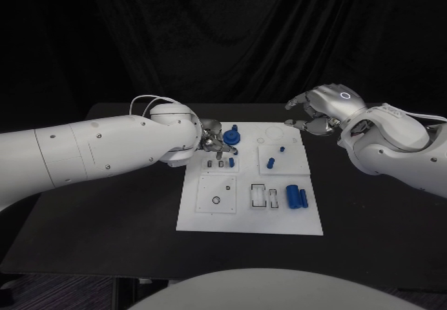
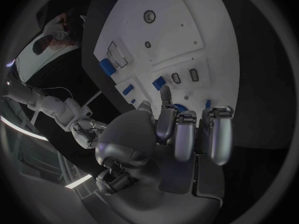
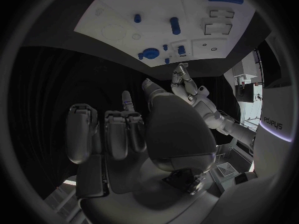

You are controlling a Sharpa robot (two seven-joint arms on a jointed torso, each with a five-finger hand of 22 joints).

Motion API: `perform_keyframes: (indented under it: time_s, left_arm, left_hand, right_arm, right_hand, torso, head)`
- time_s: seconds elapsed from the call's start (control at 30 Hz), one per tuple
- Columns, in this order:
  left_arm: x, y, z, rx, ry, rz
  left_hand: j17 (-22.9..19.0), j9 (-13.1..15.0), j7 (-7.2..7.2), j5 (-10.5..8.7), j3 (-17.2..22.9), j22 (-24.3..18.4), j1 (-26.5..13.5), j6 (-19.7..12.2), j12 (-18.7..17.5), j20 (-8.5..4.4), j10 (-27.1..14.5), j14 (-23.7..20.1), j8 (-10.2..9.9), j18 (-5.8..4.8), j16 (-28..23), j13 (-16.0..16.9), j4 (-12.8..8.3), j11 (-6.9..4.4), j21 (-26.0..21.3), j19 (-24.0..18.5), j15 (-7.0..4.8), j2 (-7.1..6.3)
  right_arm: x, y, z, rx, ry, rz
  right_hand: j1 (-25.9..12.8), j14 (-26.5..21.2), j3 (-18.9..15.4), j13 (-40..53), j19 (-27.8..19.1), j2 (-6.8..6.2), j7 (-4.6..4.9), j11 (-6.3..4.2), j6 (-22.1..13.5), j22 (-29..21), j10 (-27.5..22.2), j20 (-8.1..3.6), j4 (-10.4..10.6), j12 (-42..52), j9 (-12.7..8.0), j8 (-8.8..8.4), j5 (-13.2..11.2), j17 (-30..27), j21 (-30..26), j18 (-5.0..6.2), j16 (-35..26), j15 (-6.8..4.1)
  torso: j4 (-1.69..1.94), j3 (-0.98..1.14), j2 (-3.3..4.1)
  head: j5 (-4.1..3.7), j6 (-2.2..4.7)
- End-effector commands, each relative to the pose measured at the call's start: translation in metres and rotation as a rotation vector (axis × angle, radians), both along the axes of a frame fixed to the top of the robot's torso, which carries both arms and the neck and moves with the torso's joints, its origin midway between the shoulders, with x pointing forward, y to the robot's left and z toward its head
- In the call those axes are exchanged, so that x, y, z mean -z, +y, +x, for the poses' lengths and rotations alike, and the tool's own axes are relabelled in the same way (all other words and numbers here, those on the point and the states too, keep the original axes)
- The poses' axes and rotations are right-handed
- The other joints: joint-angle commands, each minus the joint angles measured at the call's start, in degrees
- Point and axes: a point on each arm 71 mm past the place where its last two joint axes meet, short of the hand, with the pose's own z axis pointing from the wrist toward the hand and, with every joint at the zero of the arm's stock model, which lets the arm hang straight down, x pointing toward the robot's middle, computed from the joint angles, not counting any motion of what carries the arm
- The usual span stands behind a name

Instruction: Assemble the parts on the task board

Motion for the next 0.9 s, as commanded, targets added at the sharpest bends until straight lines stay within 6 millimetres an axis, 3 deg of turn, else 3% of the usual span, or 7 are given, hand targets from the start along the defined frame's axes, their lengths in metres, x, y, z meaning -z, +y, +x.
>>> perform_keyframes:
  time_s: [0.03,0.17,0.5,0.77,0.9]
  left_arm:
    - [0.003,-0.001,-0.003,-0.004,0.084,0.022]
    - [0.004,-0.002,-0.002,-0.006,0.099,0.022]
    - [0.005,-0.007,0.001,0.0,0.11,0.022]
    - [0.006,-0.014,0.004,-0.003,0.107,0.028]
    - [0.006,-0.015,0.006,-0.008,0.108,0.038]
  left_hand:
    - [15.1,0.1,-0.08,-0.59,-0.4,5.1,-0.4,0.6,9.6,-0.27,9.3,5.9,-0.8,-0.91,0.1,20.9,0.0,-3.63,-0.1,0.4,-0.34,-0.56]
    - [15.1,0.1,-0.07,-0.79,-0.5,5.1,-0.6,0.8,9.6,-0.3,9.3,5.9,-1.3,-0.9,0.1,20.9,0.0,-3.63,-0.1,0.4,-0.36,-0.64]
    - [15.1,0.0,0.18,0.25,-0.3,4.5,-1.0,1.1,9.6,-0.25,9.3,5.9,-3.8,-0.76,0.1,20.9,0.0,-3.46,-0.6,0.0,-0.25,-0.49]
    - [15.1,-0.1,0.32,0.74,0.1,4.6,-0.5,1.2,9.6,-0.18,9.3,5.9,-5.2,-0.77,0.1,20.9,-0.3,-3.36,-0.6,0.1,-0.17,-0.41]
    - [15.1,-0.3,0.47,2.36,0.8,4.6,0.5,1.6,9.6,-0.04,9.3,5.9,-7.2,-0.76,0.1,20.9,-0.7,-3.19,-0.8,0.1,-0.02,-0.68]
  right_arm:
    - [0.001,-0.001,0.0,0.0,0.003,-0.005]
    - [0.002,-0.001,0.0,0.001,0.003,-0.005]
    - [0.002,0.001,0.001,-0.001,0.003,-0.005]
    - [0.003,0.002,0.002,-0.001,0.007,-0.009]
    - [0.003,0.003,0.002,-0.003,0.008,-0.01]
  right_hand:
    - [0.3,6.2,-0.1,15.1,2.5,0.34,-0.04,-0.17,0.4,12.6,6.1,0.1,0.0,0.2,-0.1,0.19,0.2,15.1,-0.2,-0.33,0.2,0.03]
    - [0.4,6.2,-0.1,15.1,2.4,0.38,-0.04,-0.17,0.5,12.5,6.1,0.1,0.0,0.2,-0.1,0.22,0.3,15.1,-0.3,-0.31,0.2,0.03]
    - [0.4,6.2,-0.1,15.1,2.4,0.43,-0.02,-0.16,0.6,12.5,6.1,0.1,0.0,0.2,-0.1,0.23,0.4,15.1,-0.4,-0.28,0.2,0.03]
    - [0.4,6.2,-0.1,15.1,2.4,0.43,-0.02,-0.16,0.6,12.5,6.1,0.1,0.0,0.2,-0.1,0.23,0.4,15.1,-0.4,-0.28,0.2,0.03]
    - [0.3,6.2,-0.1,15.1,2.3,0.49,-0.01,-0.15,0.7,12.4,6.1,0.1,0.0,0.2,-0.1,0.23,0.5,15.1,-0.5,-0.25,0.2,0.03]
  torso:
    - [-0.04,0.14,0.02]
    - [0.18,0.04,-0.03]
    - [-0.16,-0.01,0.04]
    - [-0.14,-0.02,0.12]
    - [-0.1,-0.02,0.12]
  head:
    - [-0.01,-0.01]
    - [-0.23,-0.01]
    - [-0.1,-0.01]
    - [0.04,-0.01]
    - [-0.08,-0.01]
